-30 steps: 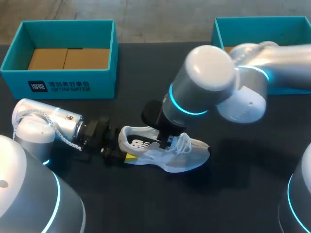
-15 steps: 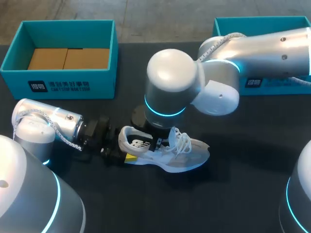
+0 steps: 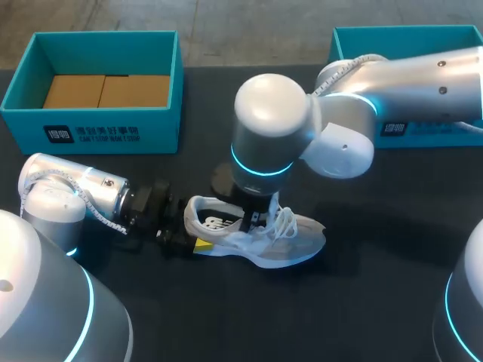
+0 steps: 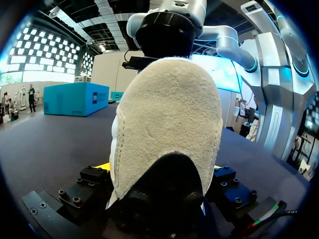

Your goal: Take the shoe out of the shoebox, open the shoe tongue, remove and reinsert the insole, then place the shoe into the shoebox

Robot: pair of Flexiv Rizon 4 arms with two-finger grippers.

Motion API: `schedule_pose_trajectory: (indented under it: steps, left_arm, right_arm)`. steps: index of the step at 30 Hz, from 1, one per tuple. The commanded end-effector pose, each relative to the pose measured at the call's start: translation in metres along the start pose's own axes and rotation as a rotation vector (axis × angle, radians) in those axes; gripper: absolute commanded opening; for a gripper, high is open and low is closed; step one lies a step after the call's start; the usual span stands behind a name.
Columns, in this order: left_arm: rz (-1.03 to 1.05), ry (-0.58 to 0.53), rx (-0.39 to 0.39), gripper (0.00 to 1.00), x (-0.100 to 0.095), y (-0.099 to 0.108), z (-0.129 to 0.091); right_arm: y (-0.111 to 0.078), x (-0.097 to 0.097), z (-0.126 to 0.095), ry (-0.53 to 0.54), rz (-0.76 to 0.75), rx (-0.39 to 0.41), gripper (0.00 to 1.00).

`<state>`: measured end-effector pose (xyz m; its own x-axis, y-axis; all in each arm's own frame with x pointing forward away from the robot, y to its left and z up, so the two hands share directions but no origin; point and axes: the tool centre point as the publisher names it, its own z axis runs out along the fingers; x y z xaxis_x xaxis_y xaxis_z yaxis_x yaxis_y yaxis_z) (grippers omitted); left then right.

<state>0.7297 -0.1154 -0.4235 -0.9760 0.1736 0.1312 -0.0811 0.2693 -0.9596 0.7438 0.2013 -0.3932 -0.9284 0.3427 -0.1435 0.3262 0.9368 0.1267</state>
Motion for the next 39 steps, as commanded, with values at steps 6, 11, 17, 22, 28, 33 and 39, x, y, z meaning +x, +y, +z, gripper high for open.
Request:
schedule_pose_trajectory:
  steps: [6,11,17,22,28,33,39]
  left_arm:
    - [0.000,-0.002,0.000,0.00,0.000,0.004,-0.002]
    - [0.000,-0.002,0.000,0.00,0.000,0.004,-0.002]
    - [0.000,-0.002,0.000,0.00,0.000,0.004,-0.002]
    - [0.000,-0.002,0.000,0.00,0.000,0.004,-0.002]
    - [0.000,-0.002,0.000,0.00,0.000,0.004,-0.002]
    - [0.000,-0.002,0.000,0.00,0.000,0.004,-0.002]
    - [0.000,-0.002,0.000,0.00,0.000,0.004,-0.002]
  right_arm:
    - [0.000,-0.001,0.010,0.016,-0.003,0.001,0.00]
    - [-0.003,0.003,0.014,0.025,0.003,0.003,0.00]
    - [-0.006,0.008,0.014,0.033,0.013,0.005,0.09]
    - [-0.005,0.009,0.013,0.036,0.017,0.015,0.20]
    - [-0.001,0.011,0.015,0.040,0.010,0.026,0.25]
    - [0.001,0.015,0.025,0.066,0.013,0.027,0.24]
    - [-0.001,0.022,0.037,0.094,0.032,0.019,0.24]
